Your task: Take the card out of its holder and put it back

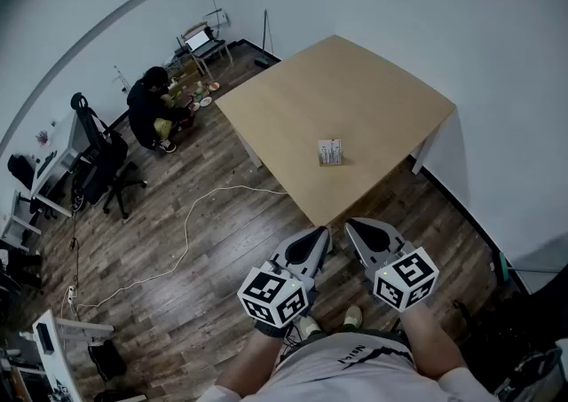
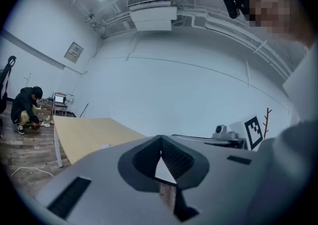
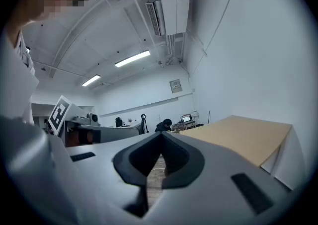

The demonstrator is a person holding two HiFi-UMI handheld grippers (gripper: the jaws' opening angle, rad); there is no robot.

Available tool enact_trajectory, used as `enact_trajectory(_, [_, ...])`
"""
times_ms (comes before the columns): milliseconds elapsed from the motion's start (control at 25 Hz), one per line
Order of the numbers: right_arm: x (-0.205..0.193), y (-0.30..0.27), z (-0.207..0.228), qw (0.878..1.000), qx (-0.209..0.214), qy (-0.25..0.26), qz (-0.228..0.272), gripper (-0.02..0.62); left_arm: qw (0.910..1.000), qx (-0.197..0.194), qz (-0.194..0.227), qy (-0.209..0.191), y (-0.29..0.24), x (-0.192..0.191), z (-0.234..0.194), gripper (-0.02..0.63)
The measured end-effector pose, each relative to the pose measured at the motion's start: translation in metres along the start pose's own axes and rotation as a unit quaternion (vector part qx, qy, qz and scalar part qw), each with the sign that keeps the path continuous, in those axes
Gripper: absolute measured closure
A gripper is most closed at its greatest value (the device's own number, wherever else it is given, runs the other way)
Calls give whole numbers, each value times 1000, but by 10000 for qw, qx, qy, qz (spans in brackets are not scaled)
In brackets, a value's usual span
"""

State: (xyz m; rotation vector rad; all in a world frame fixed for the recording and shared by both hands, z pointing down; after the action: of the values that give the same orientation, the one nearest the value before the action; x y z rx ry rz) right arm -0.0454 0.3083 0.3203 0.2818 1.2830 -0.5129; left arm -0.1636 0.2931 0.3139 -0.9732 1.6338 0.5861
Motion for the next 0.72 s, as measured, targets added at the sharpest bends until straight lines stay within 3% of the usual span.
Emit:
enact_trajectory(320, [5,5,5,10000,31,44,-17,583,10000,24,5,-15,-7,-1,6,592])
enact_trajectory(720, [14,23,9,9993,377,40,25,583,9999,148,7,-45,-10,1,16,592])
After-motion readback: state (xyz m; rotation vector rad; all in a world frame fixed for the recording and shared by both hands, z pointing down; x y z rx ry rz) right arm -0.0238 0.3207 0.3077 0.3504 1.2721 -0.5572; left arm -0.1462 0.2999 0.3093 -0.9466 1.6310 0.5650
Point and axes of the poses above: the fingertips, and each gripper's own axes: y backward along the fingers, z to its right, x out of its top, the point moved 5 cm from there along y, backward along the fingers, and after that the axes turned 2 degrees about -y, right-handed, at the moved point
